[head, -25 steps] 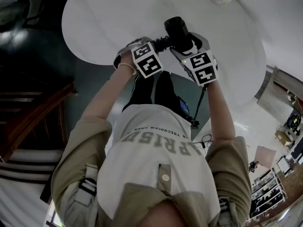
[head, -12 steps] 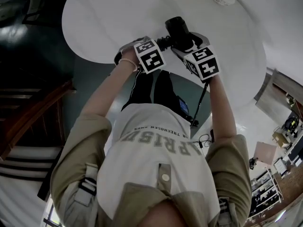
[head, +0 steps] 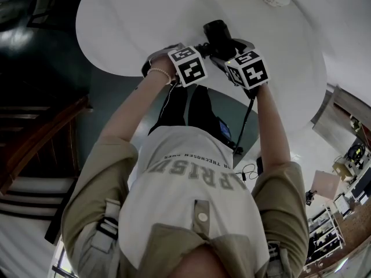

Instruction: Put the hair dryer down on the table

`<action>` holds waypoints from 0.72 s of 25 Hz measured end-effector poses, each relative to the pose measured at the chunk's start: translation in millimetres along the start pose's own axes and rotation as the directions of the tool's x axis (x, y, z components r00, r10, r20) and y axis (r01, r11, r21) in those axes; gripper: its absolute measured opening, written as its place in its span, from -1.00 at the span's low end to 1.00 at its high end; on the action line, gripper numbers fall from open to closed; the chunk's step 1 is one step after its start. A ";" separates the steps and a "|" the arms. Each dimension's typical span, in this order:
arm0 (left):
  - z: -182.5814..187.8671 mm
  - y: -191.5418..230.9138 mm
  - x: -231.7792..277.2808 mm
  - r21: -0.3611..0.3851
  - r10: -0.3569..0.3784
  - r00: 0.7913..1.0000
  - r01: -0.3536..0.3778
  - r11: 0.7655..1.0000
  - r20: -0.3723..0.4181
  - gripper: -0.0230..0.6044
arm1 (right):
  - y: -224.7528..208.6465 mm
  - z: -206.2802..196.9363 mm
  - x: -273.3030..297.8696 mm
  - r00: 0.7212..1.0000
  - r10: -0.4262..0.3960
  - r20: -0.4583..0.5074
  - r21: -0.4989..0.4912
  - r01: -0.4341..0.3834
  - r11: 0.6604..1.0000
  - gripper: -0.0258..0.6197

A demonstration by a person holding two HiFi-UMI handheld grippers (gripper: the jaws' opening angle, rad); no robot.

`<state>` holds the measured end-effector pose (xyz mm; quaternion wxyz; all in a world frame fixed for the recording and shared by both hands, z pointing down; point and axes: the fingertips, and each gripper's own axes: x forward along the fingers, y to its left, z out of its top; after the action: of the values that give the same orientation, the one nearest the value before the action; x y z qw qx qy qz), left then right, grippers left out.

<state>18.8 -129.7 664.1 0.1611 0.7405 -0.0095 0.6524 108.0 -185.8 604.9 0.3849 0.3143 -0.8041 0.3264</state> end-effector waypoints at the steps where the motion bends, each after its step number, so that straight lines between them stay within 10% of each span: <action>1: -1.0 -0.2 1.5 0.011 0.004 1.000 -0.004 1.000 -0.011 -0.21 | -0.3 -1.4 1.2 1.000 0.003 -0.005 0.002 -0.003 1.000 0.23; 18: -5.0 -4.2 5.0 0.035 -0.004 1.000 0.005 0.999 -0.021 -0.20 | -4.7 -7.4 7.1 1.000 0.012 0.011 0.065 -0.013 0.998 0.21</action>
<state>15.7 -123.4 668.4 0.1496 0.7364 0.0054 0.6597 111.0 -184.7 615.8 0.3680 0.3234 -0.7970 0.3531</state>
